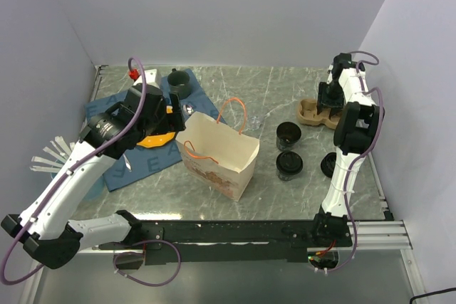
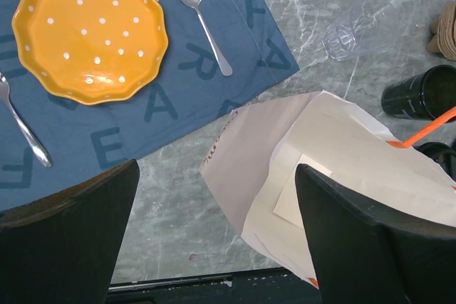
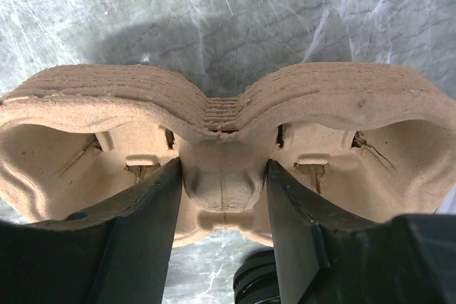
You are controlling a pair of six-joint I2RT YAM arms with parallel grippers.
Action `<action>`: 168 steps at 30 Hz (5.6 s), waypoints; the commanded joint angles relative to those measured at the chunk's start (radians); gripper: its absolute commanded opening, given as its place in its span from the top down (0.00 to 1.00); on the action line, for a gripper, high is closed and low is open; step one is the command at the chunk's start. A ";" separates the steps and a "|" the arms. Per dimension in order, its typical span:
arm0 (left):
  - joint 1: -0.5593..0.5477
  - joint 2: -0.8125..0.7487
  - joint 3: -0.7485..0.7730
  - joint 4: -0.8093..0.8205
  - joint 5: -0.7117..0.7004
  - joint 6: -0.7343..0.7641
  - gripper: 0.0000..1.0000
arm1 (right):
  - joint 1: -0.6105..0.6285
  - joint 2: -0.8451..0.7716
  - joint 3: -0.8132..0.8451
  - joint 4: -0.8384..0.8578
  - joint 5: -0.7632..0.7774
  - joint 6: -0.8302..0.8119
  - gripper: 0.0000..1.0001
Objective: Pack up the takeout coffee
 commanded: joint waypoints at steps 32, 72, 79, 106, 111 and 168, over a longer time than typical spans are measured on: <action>0.001 -0.043 -0.008 0.019 0.007 -0.042 0.02 | -0.001 -0.019 0.085 -0.027 0.010 0.014 0.49; 0.001 -0.066 -0.037 0.022 0.031 -0.091 0.02 | -0.008 0.008 0.123 -0.020 -0.006 0.014 0.44; 0.001 -0.072 -0.042 0.017 0.028 -0.094 0.02 | -0.008 0.024 0.122 -0.029 -0.003 0.014 0.43; 0.001 -0.092 -0.063 0.028 0.041 -0.111 0.02 | -0.010 -0.041 0.152 -0.029 0.019 0.048 0.53; 0.001 -0.077 -0.043 0.042 0.038 -0.065 0.02 | -0.008 -0.097 0.158 -0.027 0.010 0.059 0.53; 0.010 -0.114 -0.063 0.076 0.344 -0.119 0.37 | 0.791 -1.068 -0.259 0.341 -0.437 1.042 0.59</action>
